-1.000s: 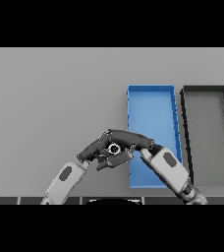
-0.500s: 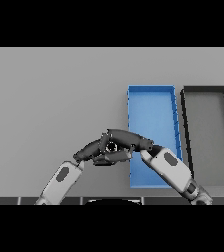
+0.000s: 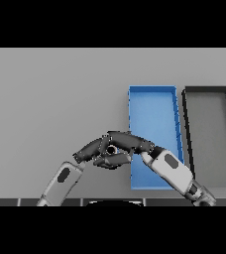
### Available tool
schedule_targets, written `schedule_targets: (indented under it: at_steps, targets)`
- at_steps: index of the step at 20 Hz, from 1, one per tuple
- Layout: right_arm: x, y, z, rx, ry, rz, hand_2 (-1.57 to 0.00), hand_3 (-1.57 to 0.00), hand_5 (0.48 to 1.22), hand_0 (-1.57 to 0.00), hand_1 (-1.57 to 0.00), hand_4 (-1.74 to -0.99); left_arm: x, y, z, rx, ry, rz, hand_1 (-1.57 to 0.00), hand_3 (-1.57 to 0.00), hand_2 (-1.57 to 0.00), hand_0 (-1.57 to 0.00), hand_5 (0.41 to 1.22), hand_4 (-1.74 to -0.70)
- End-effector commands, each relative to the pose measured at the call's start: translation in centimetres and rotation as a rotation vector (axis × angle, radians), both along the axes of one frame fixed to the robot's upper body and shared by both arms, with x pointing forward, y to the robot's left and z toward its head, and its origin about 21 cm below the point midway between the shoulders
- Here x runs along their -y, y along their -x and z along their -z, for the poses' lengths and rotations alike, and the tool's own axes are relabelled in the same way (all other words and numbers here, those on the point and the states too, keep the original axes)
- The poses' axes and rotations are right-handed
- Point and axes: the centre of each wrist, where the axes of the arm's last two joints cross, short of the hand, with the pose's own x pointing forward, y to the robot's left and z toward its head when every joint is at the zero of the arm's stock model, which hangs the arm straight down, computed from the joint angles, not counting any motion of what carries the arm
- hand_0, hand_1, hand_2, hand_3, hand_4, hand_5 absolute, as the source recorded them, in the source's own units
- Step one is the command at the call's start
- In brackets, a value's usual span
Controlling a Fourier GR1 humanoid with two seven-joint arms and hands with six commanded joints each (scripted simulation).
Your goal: Pick up the blue pipe and place it into the blue bin.
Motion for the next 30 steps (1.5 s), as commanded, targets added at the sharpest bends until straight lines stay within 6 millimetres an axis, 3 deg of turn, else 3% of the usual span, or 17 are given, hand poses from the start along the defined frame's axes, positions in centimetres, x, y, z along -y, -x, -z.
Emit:
schedule_targets:
  at_steps: [1, 5, 8, 11, 13, 18, 23, 25, 27, 30]
  targets:
    - [-0.1, -0.2, -0.1, -0.006, -0.004, 0.003, -1.57, -1.57, 1.219, -1.57, -1.57, -1.491, -0.6, 0.0, 0.0, -0.013, 0.012, -0.001, -0.05, -0.05, -0.04, -0.05, 0.617, -0.89]
    - [-0.4, -0.2, -0.3, -0.029, -0.025, 0.007, -1.57, -1.57, 1.22, -1.57, -1.57, -1.488, -0.2, 0.1, -0.2, -0.049, 0.014, -0.024, -0.02, -0.02, -0.02, -0.02, 0.569, -0.9]
    - [0.4, -0.3, -1.5, -0.092, -0.063, -0.001, -1.57, -1.57, 1.221, -1.57, -1.57, -1.491, -0.2, 0.2, 0.2, -0.069, -0.003, -0.045, -0.01, -0.01, -0.01, -0.01, 0.548, -0.9]
    - [0.9, -0.4, -3.6, -0.138, -0.071, -0.012, -1.57, -1.57, 1.221, -1.57, -1.57, -1.613, 0.0, 0.3, 0.4, -0.086, -0.024, -0.046, 0.0, 0.0, 0.0, 0.0, 0.524, -0.91]
    - [1.6, -0.5, -5.6, -0.187, -0.108, -0.011, -1.57, -1.57, 1.221, -1.57, -1.57, -1.659, 0.1, 0.3, 0.5, -0.091, -0.025, -0.043, 0.0, 0.0, 0.0, 0.0, 0.507, -0.92]
    - [2.7, -2.5, -13.5, -0.14, -0.257, 0.022, -1.57, -1.57, 1.134, -1.57, -1.57, -1.714, 0.0, 0.7, 0.5, -0.105, -0.032, -0.037, 0.0, 0.0, 0.0, 0.0, 0.503, -0.92]
    - [5.6, -5.4, -18.0, -0.068, -0.32, 0.27, -1.57, -1.57, 1.117, -1.57, -1.57, -1.732, -0.7, 0.9, 0.4, -0.077, -0.004, -0.022, 0.0, 0.0, 0.0, 0.0, 0.492, -0.91]
    - [6.7, -7.2, -17.5, -0.104, -0.321, 0.385, -1.57, -1.57, 1.131, -1.57, -1.57, -1.735, -0.7, 1.0, 0.3, -0.084, -0.013, -0.02, 0.0, 0.0, 0.0, 0.0, 0.491, -0.91]
    - [9.3, -8.9, -16.3, -0.127, -0.274, 0.513, -1.57, -1.57, 1.135, -1.57, -1.57, -1.737, -0.6, 0.7, 0.3, -0.088, -0.017, -0.033, 0.0, 0.0, 0.0, 0.0, 0.487, -0.91]
    - [12.0, -10.4, -12.8, -0.243, -0.23, 0.647, -1.57, -1.57, 1.12, -1.57, -1.57, -1.739, -0.9, 0.6, 0.4, -0.099, -0.015, -0.044, 0.0, 0.0, 0.0, 0.0, 0.489, -0.9]
